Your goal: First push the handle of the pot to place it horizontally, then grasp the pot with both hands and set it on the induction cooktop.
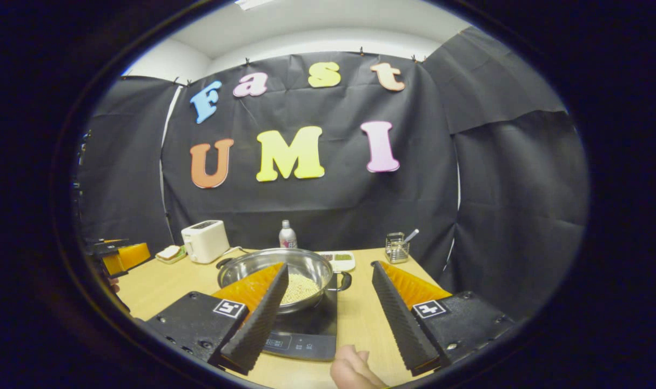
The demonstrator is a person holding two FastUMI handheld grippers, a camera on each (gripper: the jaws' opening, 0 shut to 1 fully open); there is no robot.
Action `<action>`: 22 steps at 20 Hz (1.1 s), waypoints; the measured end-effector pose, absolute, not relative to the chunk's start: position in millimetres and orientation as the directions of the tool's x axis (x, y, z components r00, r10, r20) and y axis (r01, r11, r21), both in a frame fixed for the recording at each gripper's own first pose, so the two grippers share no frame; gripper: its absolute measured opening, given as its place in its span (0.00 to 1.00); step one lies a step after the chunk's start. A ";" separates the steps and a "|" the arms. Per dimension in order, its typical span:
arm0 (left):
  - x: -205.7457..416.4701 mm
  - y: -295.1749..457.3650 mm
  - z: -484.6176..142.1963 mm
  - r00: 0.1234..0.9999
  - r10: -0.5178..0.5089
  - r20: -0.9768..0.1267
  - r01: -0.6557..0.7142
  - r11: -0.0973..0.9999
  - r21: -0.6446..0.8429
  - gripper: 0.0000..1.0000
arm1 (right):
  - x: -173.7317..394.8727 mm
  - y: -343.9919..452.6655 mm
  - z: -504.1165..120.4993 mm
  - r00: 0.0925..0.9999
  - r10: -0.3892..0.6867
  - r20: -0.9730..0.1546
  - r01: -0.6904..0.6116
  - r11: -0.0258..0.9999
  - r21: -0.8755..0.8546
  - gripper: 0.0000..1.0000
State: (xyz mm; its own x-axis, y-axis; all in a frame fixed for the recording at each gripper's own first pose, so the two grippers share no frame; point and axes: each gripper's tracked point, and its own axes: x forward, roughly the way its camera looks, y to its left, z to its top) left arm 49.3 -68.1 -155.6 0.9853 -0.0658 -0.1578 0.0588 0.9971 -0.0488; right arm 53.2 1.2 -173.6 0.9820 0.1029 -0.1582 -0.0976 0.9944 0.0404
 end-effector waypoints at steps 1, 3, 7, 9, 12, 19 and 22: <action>39.7 -63.1 -152.0 0.985 -0.041 -0.166 0.038 0.999 -0.023 0.95 | 41.3 -3.8 -161.7 0.987 0.086 -0.139 -0.083 0.996 0.029 0.98; 19.4 -49.2 -132.8 0.989 0.015 -0.146 -0.013 1.000 0.016 0.96 | 18.7 -15.5 -142.0 0.993 0.047 -0.110 -0.045 0.999 0.028 0.96; -15.9 -41.6 -92.3 0.996 0.053 -0.072 -0.052 0.999 0.008 0.96 | -28.0 -34.8 -105.2 0.997 0.021 -0.076 -0.016 0.997 0.070 0.97; -33.6 -37.0 -68.5 0.998 0.061 -0.020 -0.061 0.998 0.023 0.96 | -46.8 -46.7 -85.2 0.999 0.010 -0.041 -0.006 0.996 0.092 0.97; -53.3 -32.0 -42.9 0.997 0.067 0.041 -0.069 0.997 0.038 0.96 | -66.0 -59.4 -66.8 1.000 -0.029 -0.004 0.029 0.997 0.077 0.96; -70.9 -35.6 -28.9 0.994 0.020 0.105 -0.017 0.999 -0.032 0.96 | -80.8 -45.5 -42.6 0.997 -0.003 0.073 -0.002 0.997 0.073 0.99; -68.9 -33.2 -32.5 0.996 0.031 0.086 -0.026 0.998 -0.057 0.96 | -78.8 -49.5 -43.4 0.992 -0.016 0.129 0.013 1.000 0.028 0.96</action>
State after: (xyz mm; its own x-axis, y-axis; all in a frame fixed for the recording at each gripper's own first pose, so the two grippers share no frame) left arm -68.9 -33.2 -32.5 0.9958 0.0313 0.0863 -0.0264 0.9980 -0.0573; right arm -78.8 -49.5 -43.4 0.9915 -0.0165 0.1288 0.0130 0.9995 0.0275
